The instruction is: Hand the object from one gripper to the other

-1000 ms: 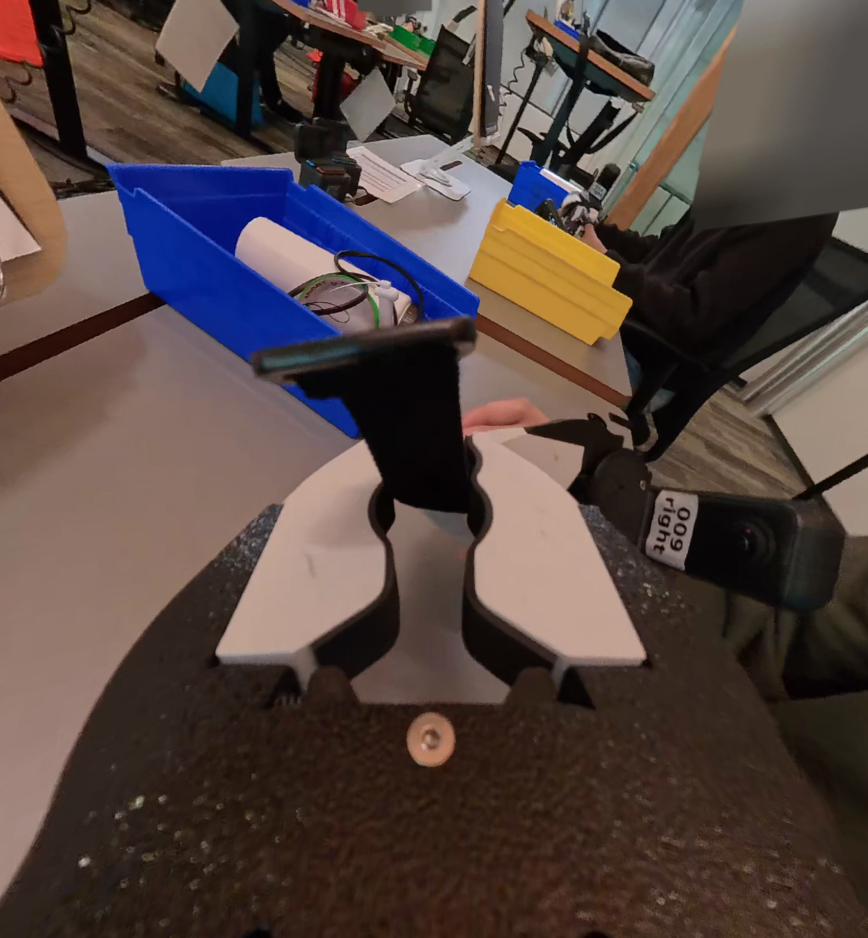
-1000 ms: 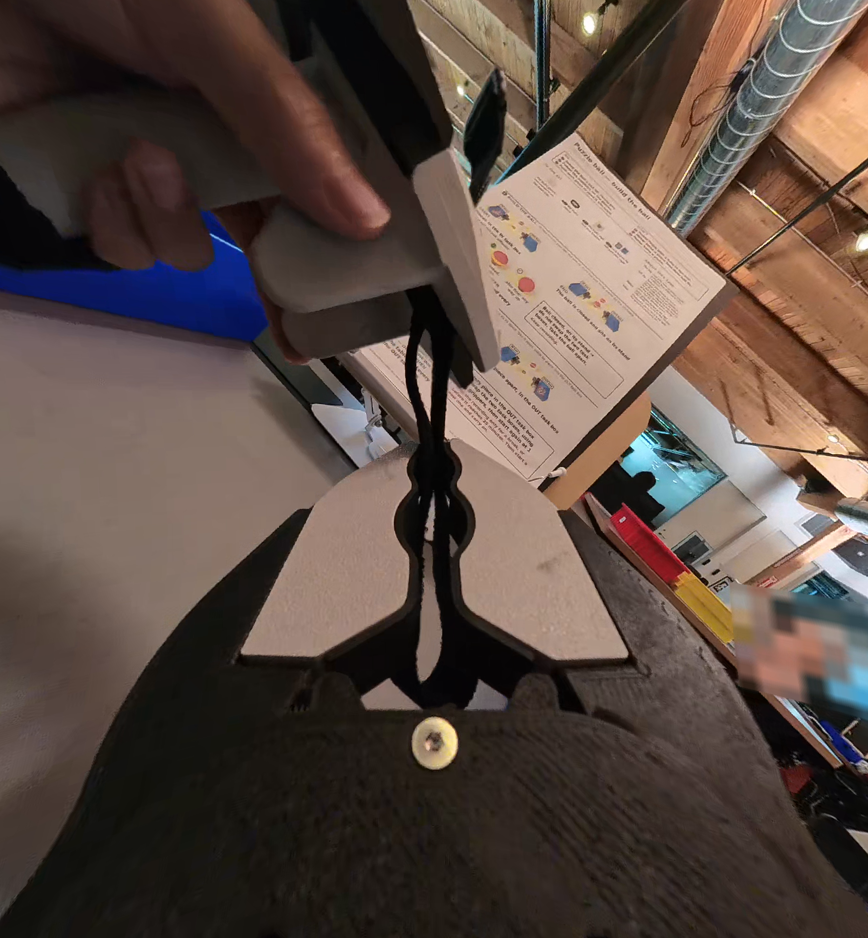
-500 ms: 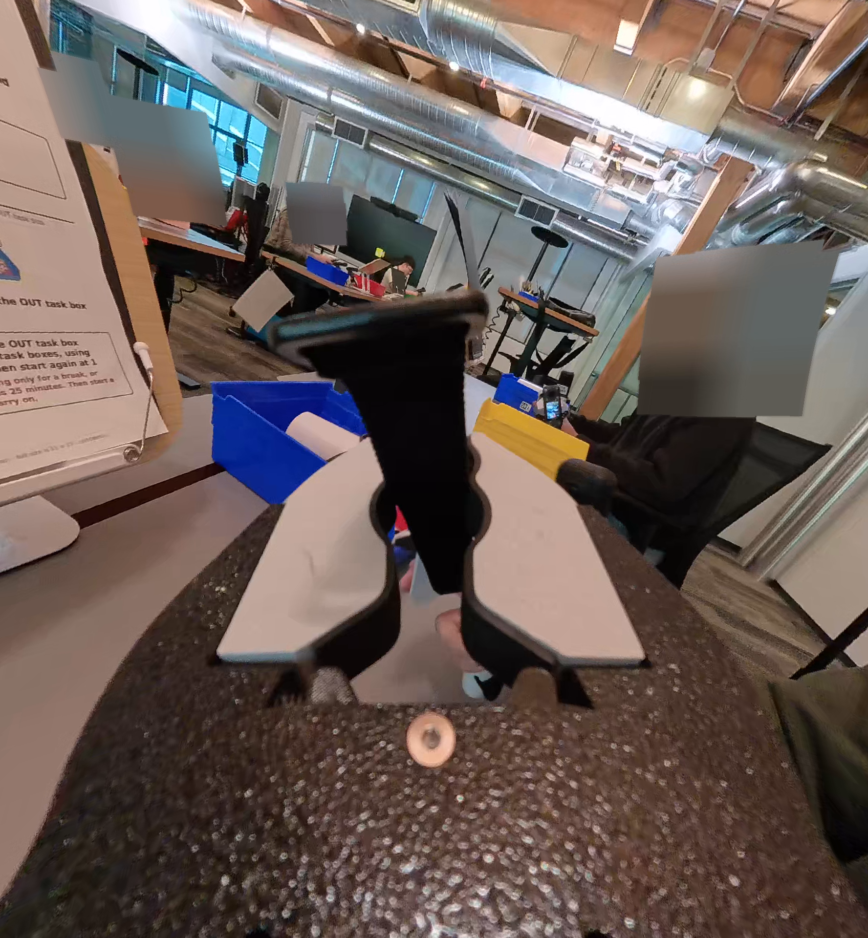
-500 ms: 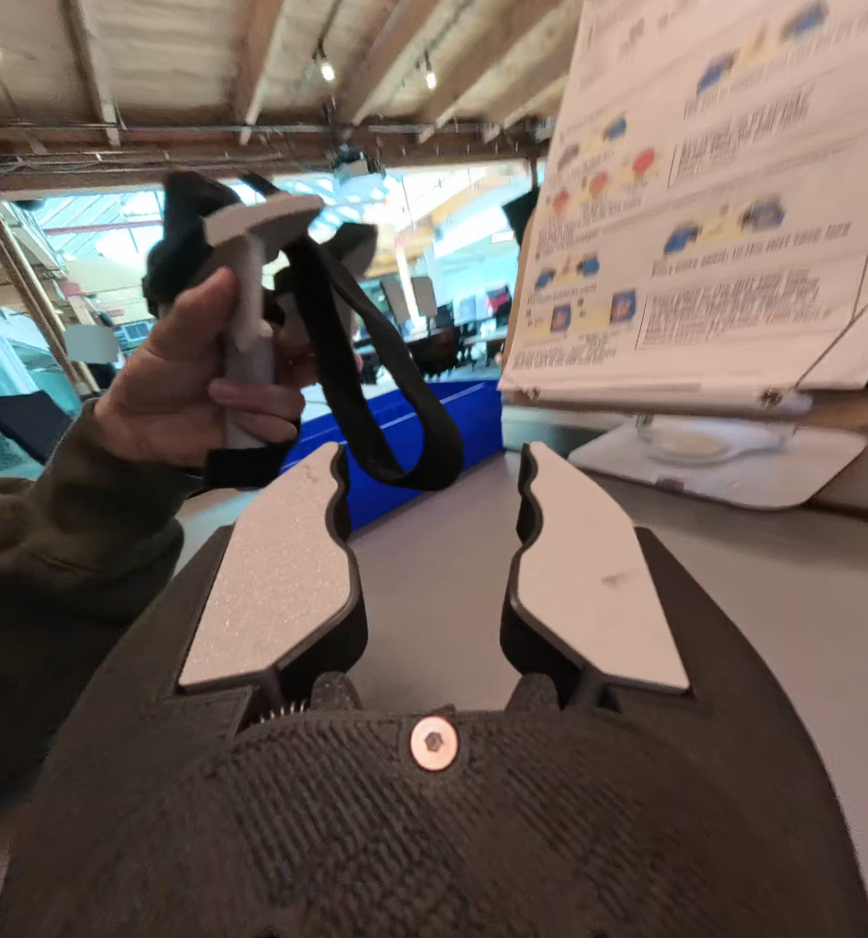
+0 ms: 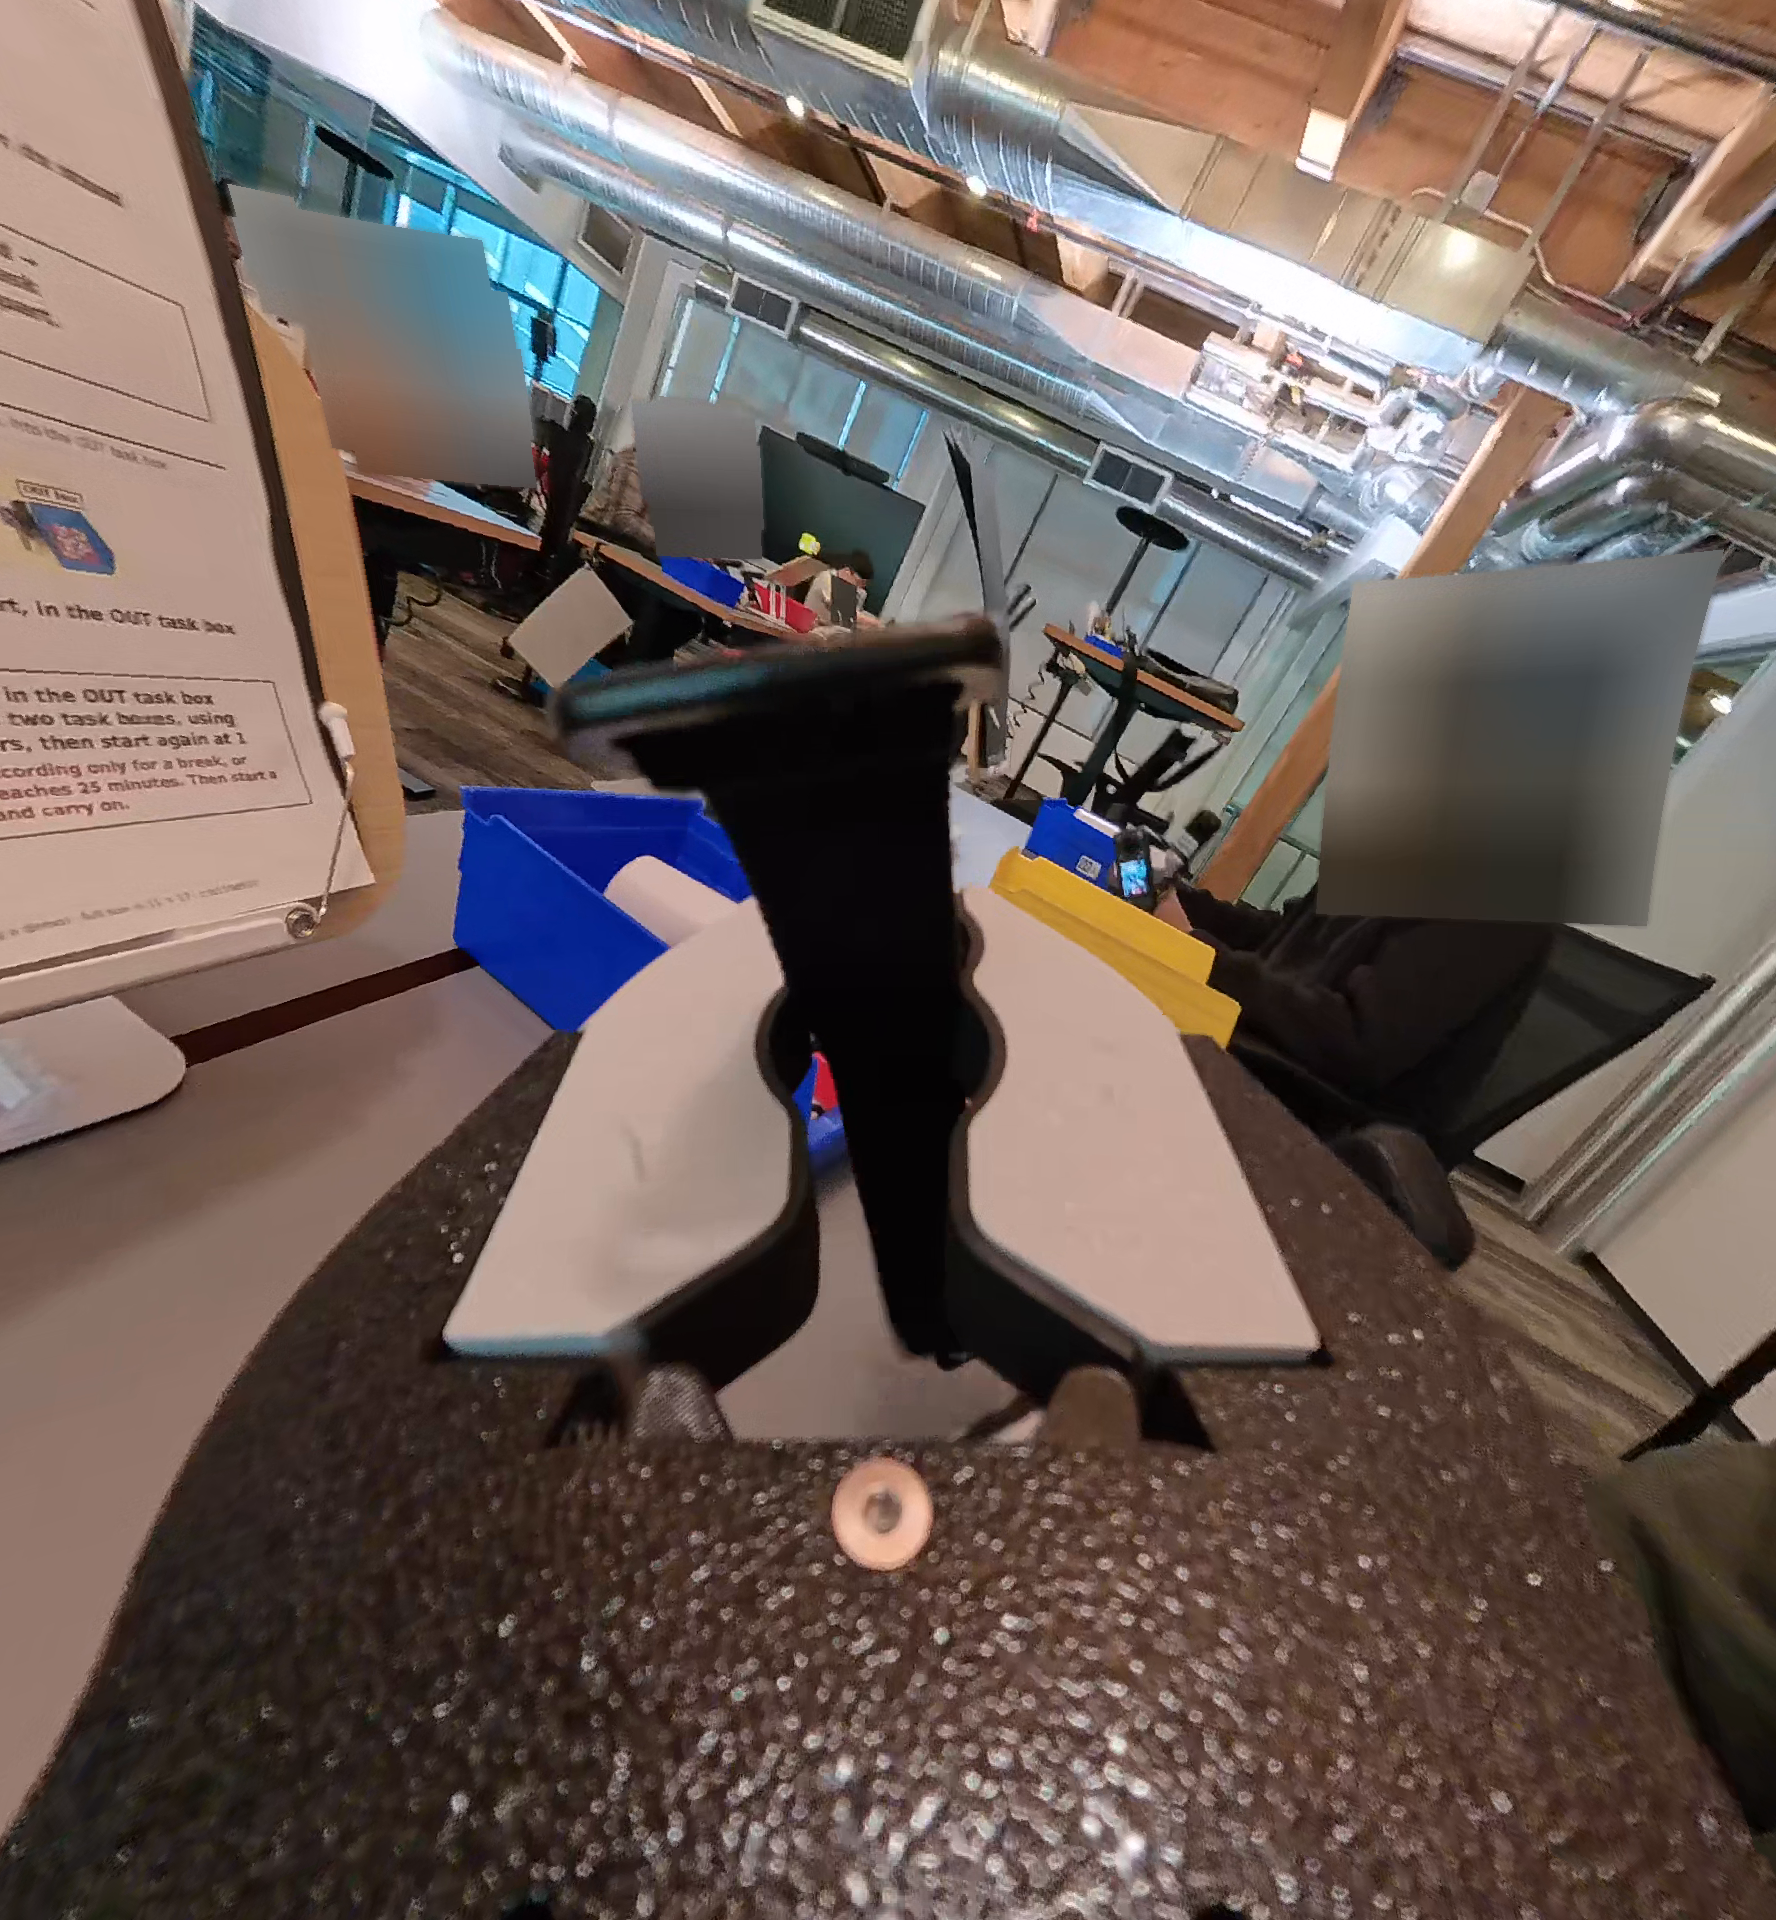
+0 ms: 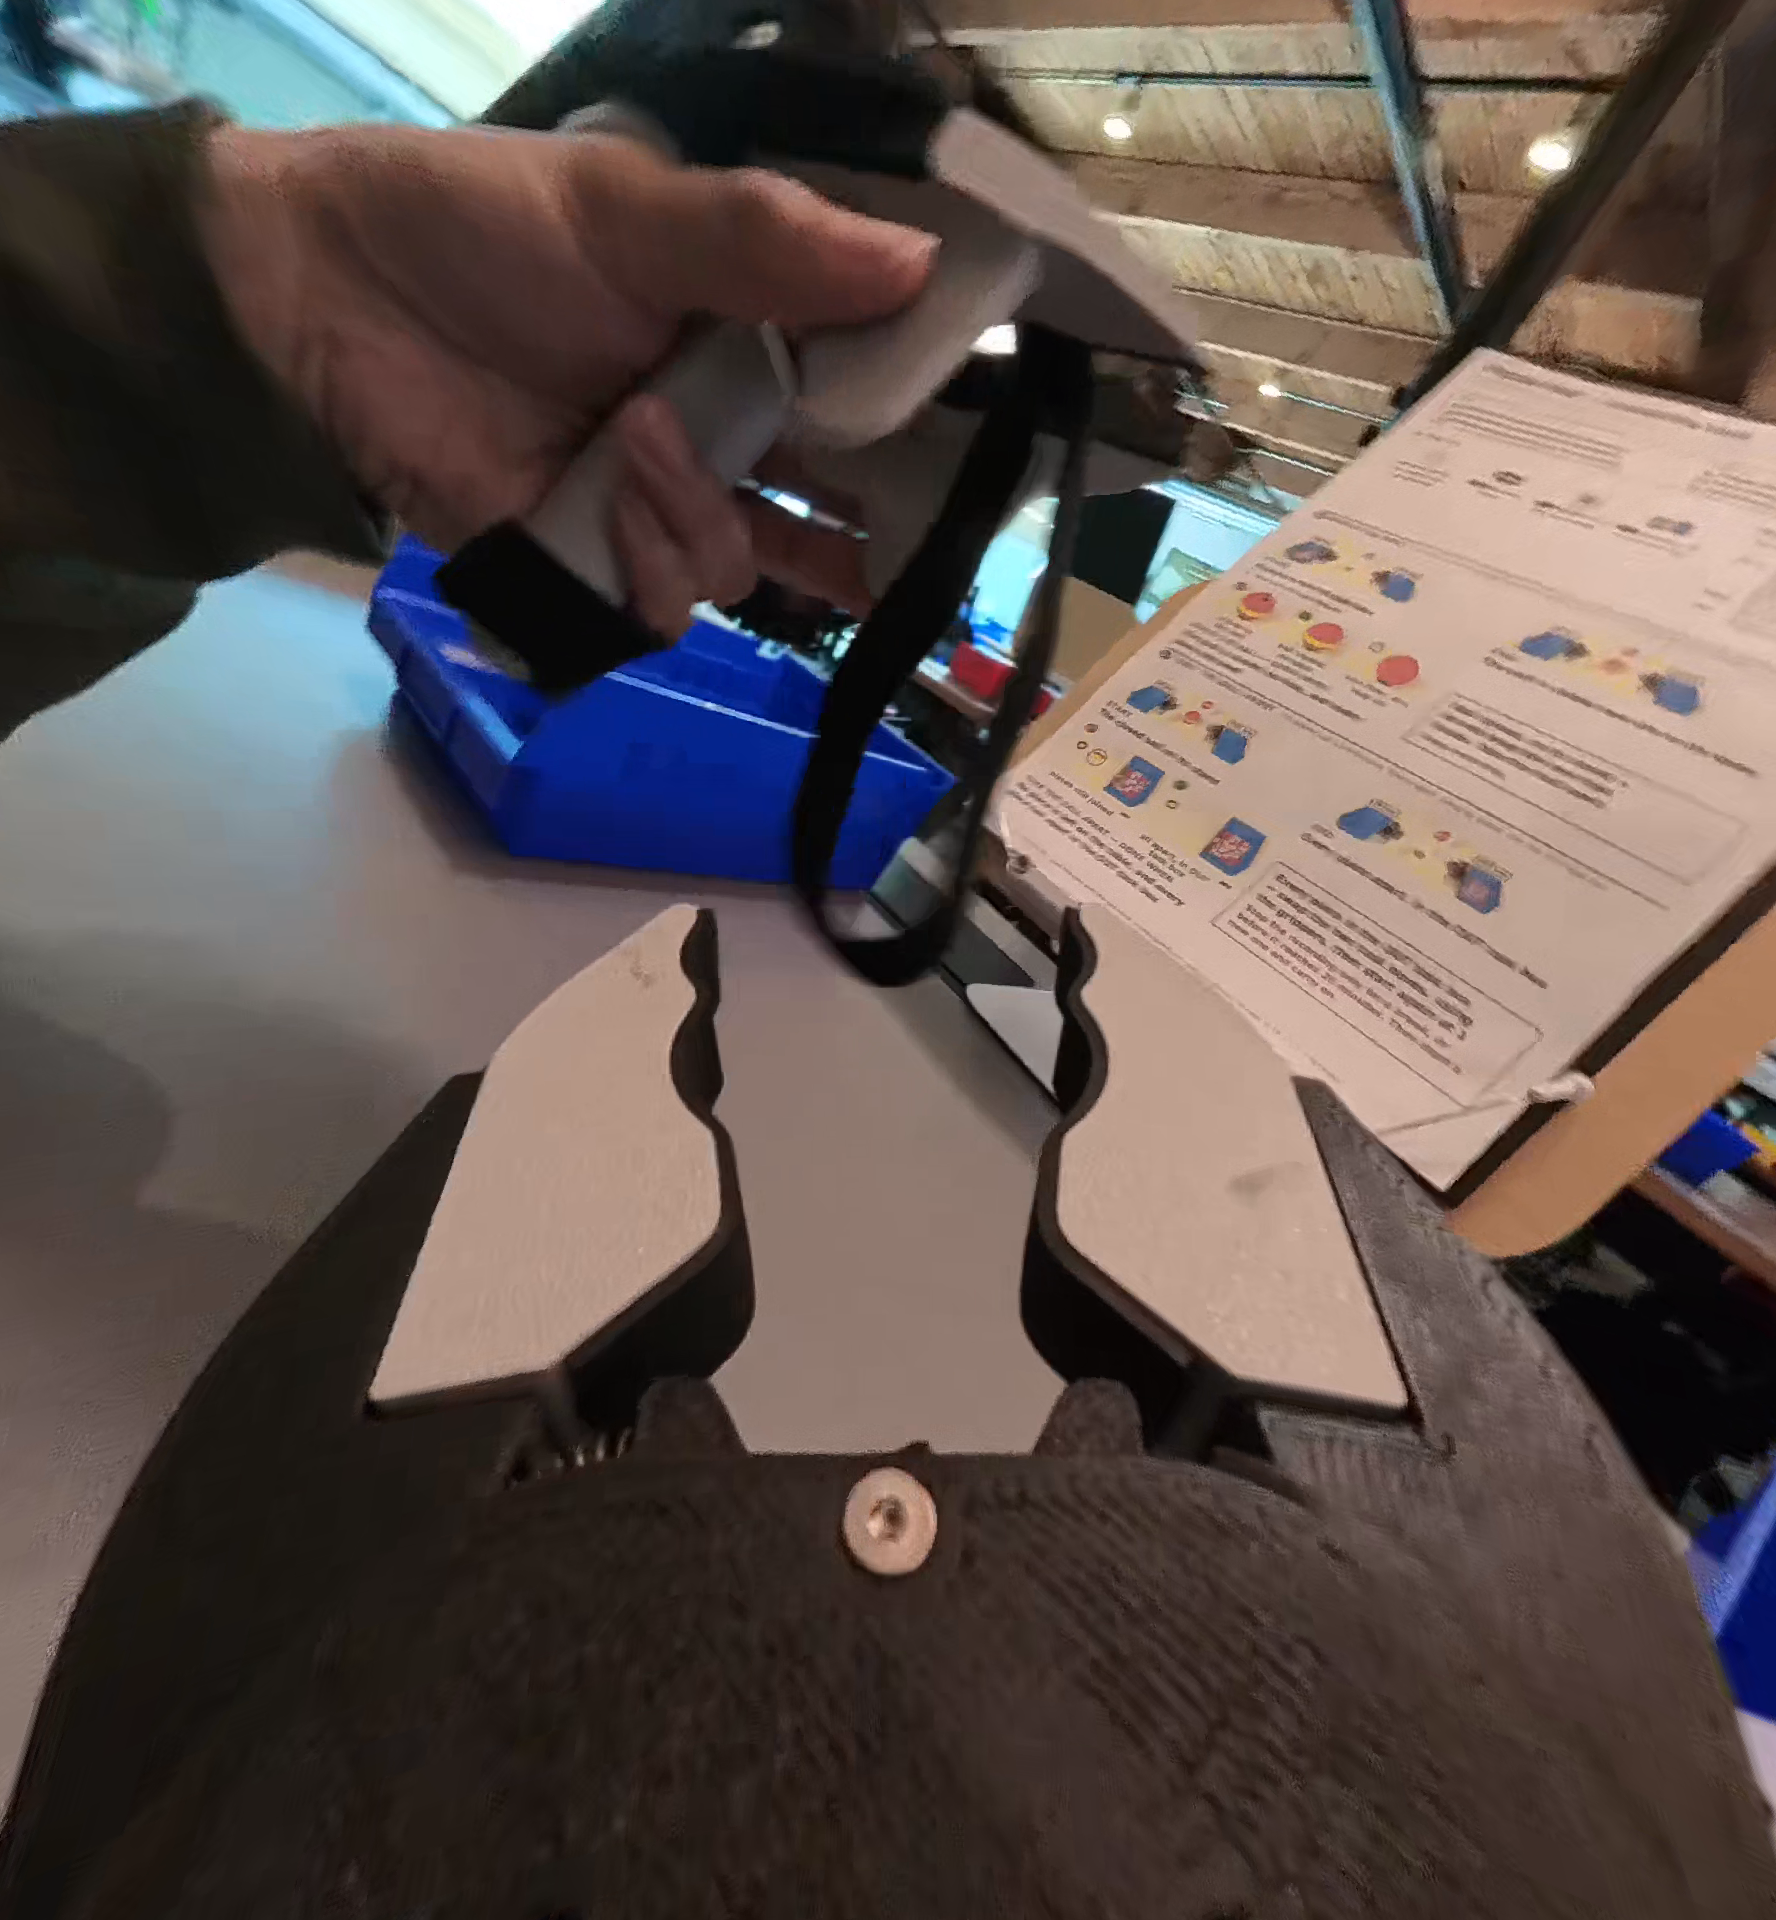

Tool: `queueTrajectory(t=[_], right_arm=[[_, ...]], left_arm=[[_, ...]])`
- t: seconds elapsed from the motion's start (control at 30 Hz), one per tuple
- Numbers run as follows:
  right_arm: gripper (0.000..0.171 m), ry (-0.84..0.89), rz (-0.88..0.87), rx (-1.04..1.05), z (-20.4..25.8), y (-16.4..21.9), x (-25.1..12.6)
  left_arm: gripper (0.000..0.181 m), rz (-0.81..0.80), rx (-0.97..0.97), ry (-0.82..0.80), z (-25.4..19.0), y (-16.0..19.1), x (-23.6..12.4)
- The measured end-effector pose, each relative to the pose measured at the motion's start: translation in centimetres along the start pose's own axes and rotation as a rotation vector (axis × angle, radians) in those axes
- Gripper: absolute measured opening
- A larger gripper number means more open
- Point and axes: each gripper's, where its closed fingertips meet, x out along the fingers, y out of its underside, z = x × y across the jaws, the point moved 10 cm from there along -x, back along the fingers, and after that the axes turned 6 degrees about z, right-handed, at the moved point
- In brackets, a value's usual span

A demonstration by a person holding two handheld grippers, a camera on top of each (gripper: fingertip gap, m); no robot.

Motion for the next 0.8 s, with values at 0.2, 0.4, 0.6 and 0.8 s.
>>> queueTrajectory(t=[0.2,0.4,0.6,0.8], right_arm=[[0.051,0.101,0.0,-0.06,0.4,-0.3,0.2],[0.006,0.165,-0.03,-0.08,0.1,-1.0,-0.4],[0.005,0.329,0.052,0.093,-2.3,-0.6,-1.5],[0.005,0.495,0.178,0.091,-3.8,-0.4,-2.6]], left_arm=[[0.023,0.012,-0.022,0.045,-0.1,0.0,0.0],[0.023,0.046,-0.024,0.042,0.0,0.3,0.2],[0.042,0.5,-0.03,-0.07,2.1,2.6,-0.2],[0.063,0.808,0.287,-0.447,3.2,3.8,-0.7]])
